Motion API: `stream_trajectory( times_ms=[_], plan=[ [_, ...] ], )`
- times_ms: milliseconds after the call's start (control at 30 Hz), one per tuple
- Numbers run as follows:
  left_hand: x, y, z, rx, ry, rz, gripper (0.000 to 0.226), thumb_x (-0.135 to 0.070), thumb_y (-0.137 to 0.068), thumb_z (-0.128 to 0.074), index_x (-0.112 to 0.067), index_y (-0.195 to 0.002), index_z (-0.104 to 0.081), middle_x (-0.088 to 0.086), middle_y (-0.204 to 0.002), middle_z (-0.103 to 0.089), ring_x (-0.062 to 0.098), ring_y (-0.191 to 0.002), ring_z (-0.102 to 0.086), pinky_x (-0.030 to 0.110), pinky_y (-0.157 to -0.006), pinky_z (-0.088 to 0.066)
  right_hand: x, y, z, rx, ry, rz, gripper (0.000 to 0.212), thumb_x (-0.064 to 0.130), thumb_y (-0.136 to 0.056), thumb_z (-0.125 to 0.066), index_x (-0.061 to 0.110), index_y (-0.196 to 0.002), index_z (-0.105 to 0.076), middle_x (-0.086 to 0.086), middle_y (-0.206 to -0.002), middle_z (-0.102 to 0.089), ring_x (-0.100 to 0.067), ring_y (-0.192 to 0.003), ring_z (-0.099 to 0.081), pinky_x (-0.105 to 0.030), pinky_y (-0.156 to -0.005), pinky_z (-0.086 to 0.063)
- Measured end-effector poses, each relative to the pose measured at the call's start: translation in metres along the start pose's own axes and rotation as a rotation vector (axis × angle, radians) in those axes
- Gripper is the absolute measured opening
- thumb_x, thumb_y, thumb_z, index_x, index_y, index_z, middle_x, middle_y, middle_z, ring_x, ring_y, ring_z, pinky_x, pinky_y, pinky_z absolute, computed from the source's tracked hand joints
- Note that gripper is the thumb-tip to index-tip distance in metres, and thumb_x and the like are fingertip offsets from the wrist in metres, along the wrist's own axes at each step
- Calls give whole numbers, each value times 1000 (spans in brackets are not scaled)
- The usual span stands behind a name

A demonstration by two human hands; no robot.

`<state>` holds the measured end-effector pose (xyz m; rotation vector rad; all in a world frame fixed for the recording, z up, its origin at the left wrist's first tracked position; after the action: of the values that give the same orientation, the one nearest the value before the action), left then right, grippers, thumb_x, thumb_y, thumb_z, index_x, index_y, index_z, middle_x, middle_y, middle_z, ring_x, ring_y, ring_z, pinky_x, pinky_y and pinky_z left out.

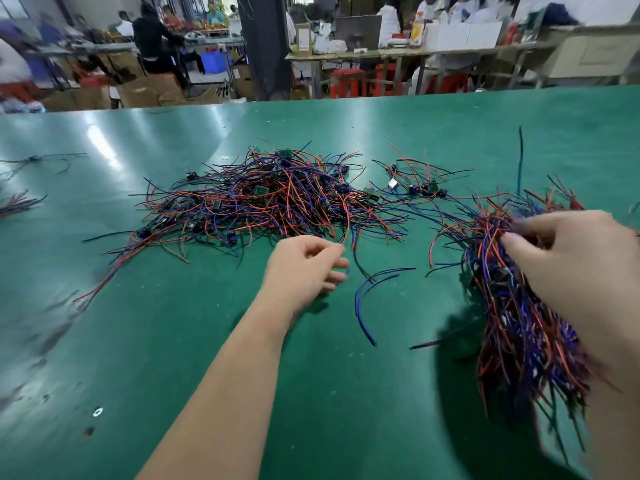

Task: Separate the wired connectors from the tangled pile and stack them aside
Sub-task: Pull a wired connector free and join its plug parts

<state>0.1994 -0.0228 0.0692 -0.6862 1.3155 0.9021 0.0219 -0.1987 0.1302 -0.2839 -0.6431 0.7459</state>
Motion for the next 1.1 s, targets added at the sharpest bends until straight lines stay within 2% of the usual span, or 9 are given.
stream_trajectory(
  times_ms=[67, 133, 233, 333, 433, 600, 800, 967, 1100],
  plan=[
    [7, -7, 13, -209, -327, -136, 9, -19, -89, -60, -23, -88, -68, -6, -80, -71, 5, -65, -64, 20, -64, -53, -9, -2, -6, 151, 158, -137, 33, 32, -85, -66, 6, -106, -71, -20, -109, -66, -41, -99, -59, -48, -87, -49],
    [10, -7, 16, -242, -460, -212, 16, -21, -89, -58, -32, -99, -65, -15, -84, -65, -7, -59, -55, 6, -54, -40, -8, -1, -11, 214, 151, -143, 39, 37, -84, -66, 15, -117, -67, -16, -128, -58, -38, -116, -52, -51, -97, -42],
    [12, -11, 9, -202, -330, -174, 25, -24, -90, -58, -38, -110, -58, -15, -97, -59, -6, -59, -52, 8, -55, -42, 5, 3, -16, 120, -46, 14, 29, 29, -84, -65, 18, -110, -71, -8, -120, -61, -24, -115, -53, -34, -99, -38],
    [7, -17, -3, -72, 56, 18, 27, -21, -94, -56, -32, -119, -56, -4, -107, -55, 8, -86, -53, 24, -69, -48, 19, 11, -23, 100, -168, 119, 21, 19, -84, -66, 15, -103, -73, -3, -107, -65, -13, -101, -56, -17, -88, -32],
    [0, -22, -12, 79, 366, 154, 29, -17, -98, -51, -30, -123, -49, 5, -120, -49, 20, -101, -49, 28, -76, -47, 24, 17, -32, 153, -200, 164, 17, 17, -83, -68, 15, -99, -74, 0, -104, -66, -15, -99, -60, -24, -92, -39],
    [4, -30, -17, 89, 410, 199, 42, -15, -98, -50, -18, -139, -44, 0, -118, -54, 17, -100, -54, 25, -71, -47, 23, 19, -37, 209, -213, 181, 16, 18, -84, -66, 19, -99, -73, 4, -103, -65, -15, -100, -59, -34, -94, -44],
    [7, -31, -11, 128, 596, 215, 37, -17, -97, -51, -18, -134, -50, -1, -112, -58, 14, -90, -55, 25, -71, -45, 24, 22, -41, 272, -245, 192, 16, 18, -85, -65, 22, -99, -73, 7, -97, -63, -9, -90, -56, -13, -80, -32],
    [8, -33, -13, 161, 563, 165, 41, -16, -97, -49, -31, -135, -44, 1, -117, -55, 17, -100, -53, 27, -78, -46, 27, 24, -42, 320, -304, 198, 16, 15, -89, -61, 23, -96, -72, 11, -96, -63, 1, -89, -56, -3, -75, -34],
    [9, -35, -17, 161, 484, 142, 43, -14, -96, -53, -22, -138, -46, -7, -115, -56, 13, -98, -53, 24, -75, -48, 30, 25, -41, 339, -339, 194, 17, 13, -90, -58, 23, -95, -72, 11, -95, -64, 6, -92, -55, 1, -78, -34]
  ],
)
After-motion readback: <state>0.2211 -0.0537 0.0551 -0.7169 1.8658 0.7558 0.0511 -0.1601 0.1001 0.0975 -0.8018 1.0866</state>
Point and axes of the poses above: each hand's wrist, its own y-axis away from the middle knuckle, its own z-axis out of the back of the hand, x = y × z, the point moved 1 cm from there along -y, towards the middle knuckle
